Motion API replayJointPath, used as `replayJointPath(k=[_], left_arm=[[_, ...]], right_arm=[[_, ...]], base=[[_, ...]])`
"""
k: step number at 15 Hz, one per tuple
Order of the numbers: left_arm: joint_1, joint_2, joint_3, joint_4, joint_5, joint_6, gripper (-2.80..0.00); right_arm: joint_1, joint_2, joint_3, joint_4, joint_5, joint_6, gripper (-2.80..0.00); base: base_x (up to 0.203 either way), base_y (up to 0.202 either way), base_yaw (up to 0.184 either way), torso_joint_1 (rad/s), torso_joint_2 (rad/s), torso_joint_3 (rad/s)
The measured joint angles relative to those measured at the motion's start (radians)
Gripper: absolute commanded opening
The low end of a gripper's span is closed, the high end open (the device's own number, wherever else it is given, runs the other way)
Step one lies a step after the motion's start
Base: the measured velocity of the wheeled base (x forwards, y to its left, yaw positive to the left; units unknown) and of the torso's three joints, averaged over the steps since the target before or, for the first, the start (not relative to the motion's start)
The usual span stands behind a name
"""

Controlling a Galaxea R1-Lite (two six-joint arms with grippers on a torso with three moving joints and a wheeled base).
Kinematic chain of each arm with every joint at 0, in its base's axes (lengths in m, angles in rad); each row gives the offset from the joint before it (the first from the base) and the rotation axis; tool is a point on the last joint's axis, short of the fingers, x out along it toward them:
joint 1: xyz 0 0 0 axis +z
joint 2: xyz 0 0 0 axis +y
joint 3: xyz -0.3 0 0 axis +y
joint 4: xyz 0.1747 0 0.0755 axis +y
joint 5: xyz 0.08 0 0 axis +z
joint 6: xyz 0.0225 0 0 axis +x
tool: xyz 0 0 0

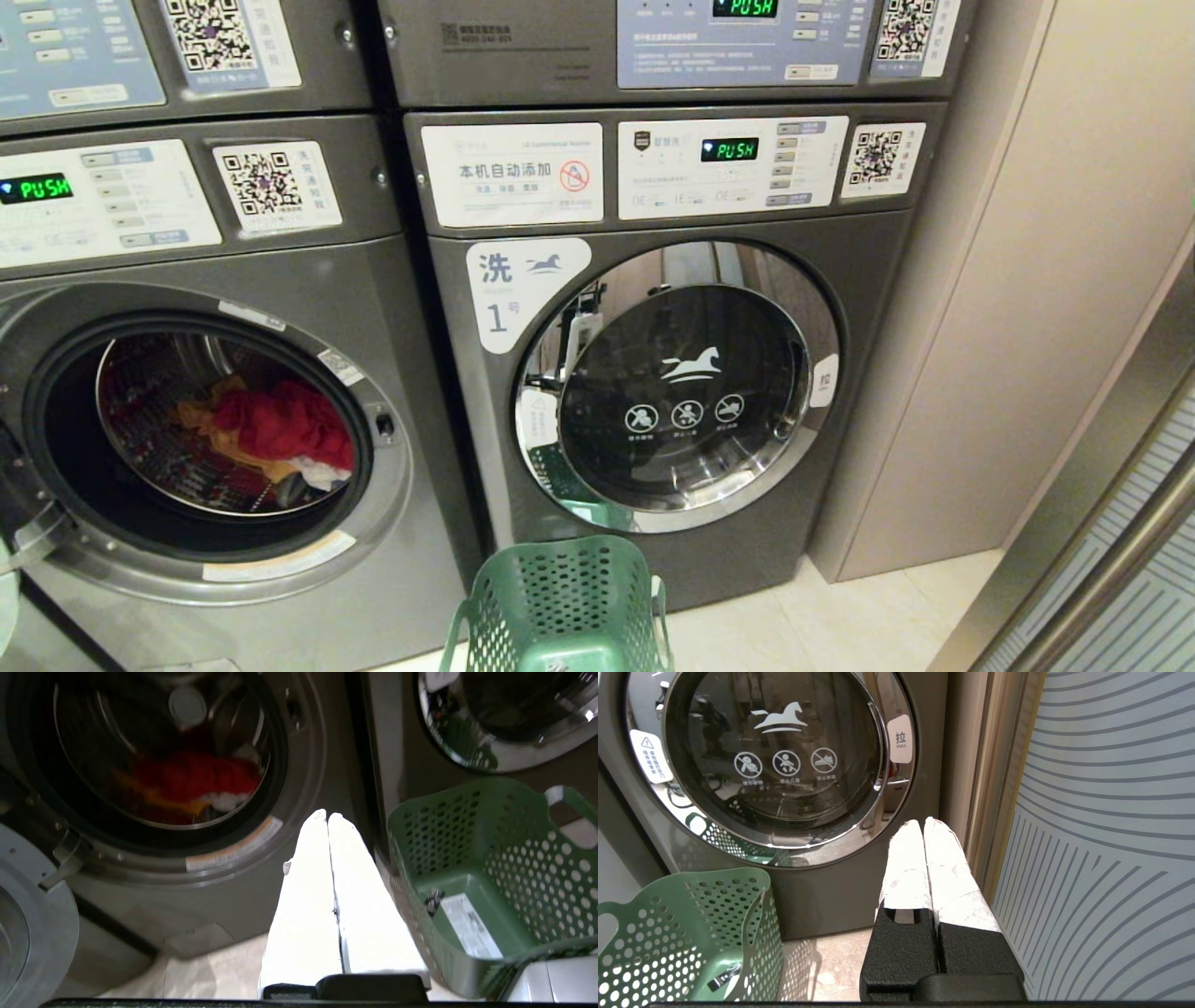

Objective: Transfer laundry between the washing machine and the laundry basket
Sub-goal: Pick a cloth and place it into the basket

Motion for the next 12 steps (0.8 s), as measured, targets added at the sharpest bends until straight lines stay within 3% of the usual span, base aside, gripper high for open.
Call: replayJointPath(k=[4, 12], left_arm=[[-0.019, -0.152, 0.030, -0.032, 0.002, -0.047, -2.80], [-0.021, -0.187, 0.032, -0.036, 0.003, -0.090, -2.80]], right_arm=[[0.000, 0.000, 0.000, 0.000, 0.000, 0.001, -2.80], [0.000, 0.000, 0.000, 0.000, 0.000, 0.001, -2.80]], base=[[0.000, 0.000, 0.000, 0.000, 0.00, 0.000], [0.000, 0.000, 0.000, 0.000, 0.00, 0.000]])
